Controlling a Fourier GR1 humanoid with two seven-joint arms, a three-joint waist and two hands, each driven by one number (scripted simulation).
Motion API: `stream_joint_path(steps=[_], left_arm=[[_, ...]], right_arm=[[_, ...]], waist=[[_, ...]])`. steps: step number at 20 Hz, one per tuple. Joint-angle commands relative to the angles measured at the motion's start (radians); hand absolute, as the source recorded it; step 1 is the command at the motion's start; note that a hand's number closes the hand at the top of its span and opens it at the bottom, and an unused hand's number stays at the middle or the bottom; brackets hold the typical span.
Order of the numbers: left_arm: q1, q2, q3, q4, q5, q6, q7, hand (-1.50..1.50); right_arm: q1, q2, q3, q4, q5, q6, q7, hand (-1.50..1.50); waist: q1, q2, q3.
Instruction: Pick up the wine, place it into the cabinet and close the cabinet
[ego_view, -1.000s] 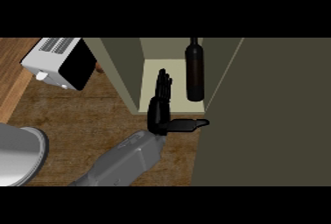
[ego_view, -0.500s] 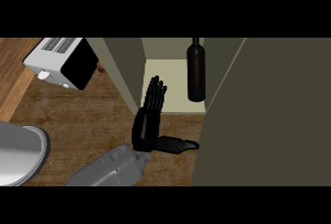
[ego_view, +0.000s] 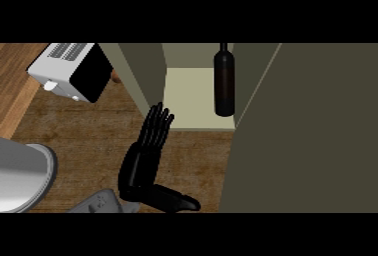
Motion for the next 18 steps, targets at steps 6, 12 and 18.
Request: stream_joint_path(steps=[6,12,18], left_arm=[[0.230,0.294,0.070,-0.320,-0.012,-0.118,0.015,1.50],[0.355,0.421,0.165,-0.374,0.028,-0.217,-0.006,1.50],[0.503,0.527,0.274,-0.402,0.067,-0.327,-0.056,-1.50]], right_arm=[[0.086,-0.051,0.117,-0.140,-0.081,0.103,0.084,1.50],[0.125,0.029,0.301,-0.135,-0.048,0.102,0.060,1.50],[0.026,0.087,0.469,-0.100,-0.023,0.039,0.171,1.50]], waist=[[0.003,-0.003,-0.001],[0.003,-0.002,-0.001],[0.007,-0.001,-0.002]])
